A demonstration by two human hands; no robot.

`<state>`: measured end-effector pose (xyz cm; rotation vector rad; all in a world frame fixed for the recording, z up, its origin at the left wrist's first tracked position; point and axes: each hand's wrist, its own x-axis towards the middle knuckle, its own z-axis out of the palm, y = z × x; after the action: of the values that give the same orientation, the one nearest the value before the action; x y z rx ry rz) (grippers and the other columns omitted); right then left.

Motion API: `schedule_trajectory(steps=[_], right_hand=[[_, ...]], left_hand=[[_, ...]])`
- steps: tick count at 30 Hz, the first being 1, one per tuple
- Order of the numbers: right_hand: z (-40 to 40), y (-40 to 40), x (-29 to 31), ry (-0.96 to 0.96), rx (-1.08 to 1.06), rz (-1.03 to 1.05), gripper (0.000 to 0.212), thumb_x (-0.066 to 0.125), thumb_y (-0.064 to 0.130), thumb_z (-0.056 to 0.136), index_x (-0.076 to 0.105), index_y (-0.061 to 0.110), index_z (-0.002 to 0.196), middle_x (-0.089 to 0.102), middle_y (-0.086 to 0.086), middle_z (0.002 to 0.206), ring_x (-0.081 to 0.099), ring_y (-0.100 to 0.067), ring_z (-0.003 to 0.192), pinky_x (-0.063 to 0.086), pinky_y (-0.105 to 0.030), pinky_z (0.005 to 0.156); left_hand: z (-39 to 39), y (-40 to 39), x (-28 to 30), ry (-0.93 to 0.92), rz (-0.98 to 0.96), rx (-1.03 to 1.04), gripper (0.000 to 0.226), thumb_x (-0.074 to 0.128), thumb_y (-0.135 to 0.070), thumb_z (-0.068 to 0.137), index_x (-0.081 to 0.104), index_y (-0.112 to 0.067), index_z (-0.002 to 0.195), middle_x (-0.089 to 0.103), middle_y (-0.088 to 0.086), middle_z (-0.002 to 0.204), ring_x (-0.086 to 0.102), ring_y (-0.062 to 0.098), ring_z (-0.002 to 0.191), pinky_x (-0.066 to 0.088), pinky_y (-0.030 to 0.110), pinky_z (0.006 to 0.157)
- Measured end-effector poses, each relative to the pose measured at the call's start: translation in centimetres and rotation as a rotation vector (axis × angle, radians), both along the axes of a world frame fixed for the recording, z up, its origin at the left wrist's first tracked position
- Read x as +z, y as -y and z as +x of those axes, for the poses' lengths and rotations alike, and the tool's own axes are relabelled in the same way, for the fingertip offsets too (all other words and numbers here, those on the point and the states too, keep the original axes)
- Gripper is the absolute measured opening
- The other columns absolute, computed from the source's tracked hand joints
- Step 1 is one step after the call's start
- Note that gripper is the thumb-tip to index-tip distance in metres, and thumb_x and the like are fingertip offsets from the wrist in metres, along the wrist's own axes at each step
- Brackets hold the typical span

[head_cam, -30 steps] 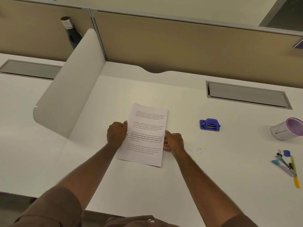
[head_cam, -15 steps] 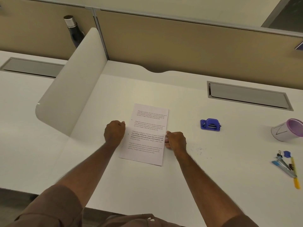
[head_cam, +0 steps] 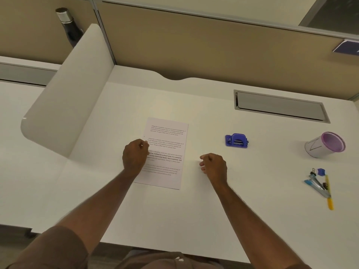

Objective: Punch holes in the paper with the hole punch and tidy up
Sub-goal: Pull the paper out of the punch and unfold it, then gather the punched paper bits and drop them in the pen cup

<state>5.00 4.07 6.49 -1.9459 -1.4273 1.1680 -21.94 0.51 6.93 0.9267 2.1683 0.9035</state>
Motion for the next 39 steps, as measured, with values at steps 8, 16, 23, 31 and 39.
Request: schedule_trajectory(steps=[8,16,23,31,39], right_hand=[[9.8,1.3,-0.5,0.008,-0.009,0.026,0.026,0.051,0.017,0.094,0.075,0.025,0.085,0.075,0.006,0.07,0.071,-0.011,0.061,0.063,-0.044,0.071],[16.6,-0.1,-1.0,0.012,0.028,0.048,0.028,0.052,0.02,0.095,0.072,0.032,0.08,0.074,0.008,0.068,0.071,-0.011,0.062,0.063,-0.046,0.071],[17.0,-1.2,-0.5,-0.022,0.011,0.071,0.026,0.052,0.018,0.095,0.076,0.024,0.088,0.074,0.004,0.071,0.071,-0.014,0.064,0.061,-0.049,0.072],[15.1,0.8,-0.8,0.079,0.027,0.131,0.026,0.051,0.015,0.096,0.076,0.02,0.093,0.076,0.006,0.078,0.072,-0.01,0.072,0.06,-0.044,0.076],[13.1,1.4,-2.2,0.314,0.188,0.33,0.02,0.058,0.016,0.097,0.075,0.014,0.108,0.075,-0.002,0.108,0.069,-0.021,0.101,0.054,-0.034,0.092]], left_hand=[[8.2,0.3,-1.3,0.068,0.122,-0.098,0.026,0.052,-0.037,0.088,0.071,-0.022,0.079,0.072,-0.004,0.065,0.071,0.013,0.06,0.061,0.045,0.071],[14.9,0.6,-2.4,-0.507,0.207,-0.319,0.01,0.063,-0.023,0.094,0.07,-0.02,0.089,0.074,-0.007,0.086,0.067,0.019,0.069,0.051,0.031,0.065],[17.0,-0.5,-5.0,-0.767,0.311,-0.644,0.04,0.069,-0.021,0.094,0.066,-0.01,0.132,0.064,0.012,0.138,0.061,0.034,0.128,0.044,0.051,0.112],[17.8,-4.7,-6.5,-0.709,0.086,-0.854,0.065,0.039,-0.042,0.107,0.025,-0.006,0.159,0.018,0.018,0.168,0.015,0.036,0.156,0.012,0.055,0.127],[18.6,-6.1,-8.6,-0.71,0.038,-0.931,0.062,0.027,-0.035,0.108,0.013,-0.007,0.161,0.005,0.016,0.17,0.003,0.033,0.158,0.004,0.054,0.127]])
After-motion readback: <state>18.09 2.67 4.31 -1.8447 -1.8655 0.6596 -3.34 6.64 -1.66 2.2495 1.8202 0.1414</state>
